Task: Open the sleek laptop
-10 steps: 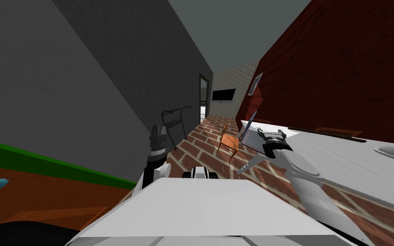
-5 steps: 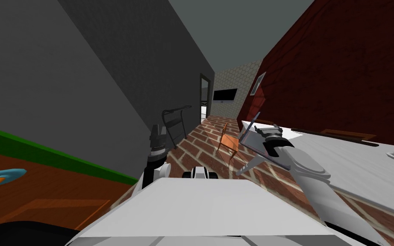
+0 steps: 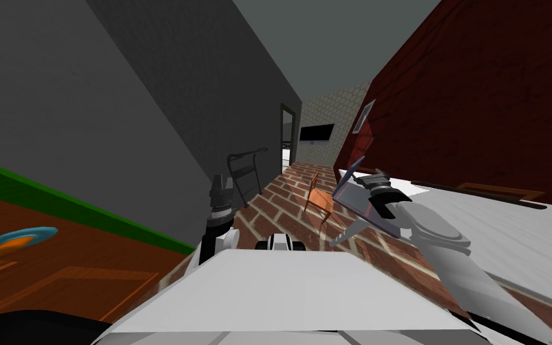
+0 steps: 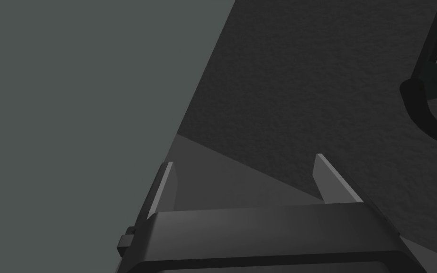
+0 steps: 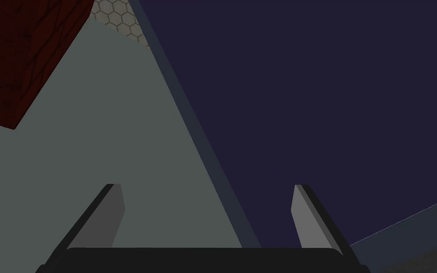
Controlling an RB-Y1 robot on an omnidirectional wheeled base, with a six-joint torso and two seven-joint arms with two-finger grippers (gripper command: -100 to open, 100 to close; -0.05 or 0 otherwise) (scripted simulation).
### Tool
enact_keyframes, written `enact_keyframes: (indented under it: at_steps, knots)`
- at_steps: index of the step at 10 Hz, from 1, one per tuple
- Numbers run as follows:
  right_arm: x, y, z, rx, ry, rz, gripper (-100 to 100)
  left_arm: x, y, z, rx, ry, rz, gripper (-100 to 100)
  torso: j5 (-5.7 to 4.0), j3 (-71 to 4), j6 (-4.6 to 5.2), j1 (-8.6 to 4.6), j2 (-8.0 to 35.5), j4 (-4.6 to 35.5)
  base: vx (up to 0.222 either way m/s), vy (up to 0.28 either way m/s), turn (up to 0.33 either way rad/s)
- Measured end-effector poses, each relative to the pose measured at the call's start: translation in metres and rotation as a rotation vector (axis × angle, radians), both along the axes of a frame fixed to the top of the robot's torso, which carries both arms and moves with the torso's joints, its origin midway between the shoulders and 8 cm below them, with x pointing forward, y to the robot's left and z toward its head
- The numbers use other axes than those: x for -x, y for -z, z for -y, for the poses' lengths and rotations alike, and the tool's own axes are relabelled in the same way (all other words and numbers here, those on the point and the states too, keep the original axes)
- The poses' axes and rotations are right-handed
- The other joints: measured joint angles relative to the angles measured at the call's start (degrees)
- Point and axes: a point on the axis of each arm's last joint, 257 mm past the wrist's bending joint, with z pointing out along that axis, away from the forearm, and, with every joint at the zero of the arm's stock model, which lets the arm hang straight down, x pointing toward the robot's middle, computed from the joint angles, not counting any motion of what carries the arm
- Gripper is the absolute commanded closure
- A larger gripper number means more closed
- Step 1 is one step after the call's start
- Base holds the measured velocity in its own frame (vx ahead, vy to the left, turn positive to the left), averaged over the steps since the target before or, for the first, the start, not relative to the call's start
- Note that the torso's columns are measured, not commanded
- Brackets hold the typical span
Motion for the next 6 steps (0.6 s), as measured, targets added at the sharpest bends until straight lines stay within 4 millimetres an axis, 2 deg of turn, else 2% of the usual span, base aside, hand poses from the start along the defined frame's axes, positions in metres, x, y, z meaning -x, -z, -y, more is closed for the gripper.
enact_keyframes:
  at_steps: [3,6]
  knots:
    - [-0.009,-0.012,-0.023,0.057,-0.081,-0.023,-100,0.000,0.000,0.000,0.000,0.000,0.000,0,-0.06,0.05,0.08,-0.11,0.07,0.01,-0.017,-0.079,0.068]
    - [-0.019,-0.022,-0.056,0.129,-0.178,-0.056,-100,0.000,0.000,0.000,0.000,0.000,0.000,0,-0.07,0.04,0.10,-0.11,0.05,0.00,-0.025,-0.084,0.065]
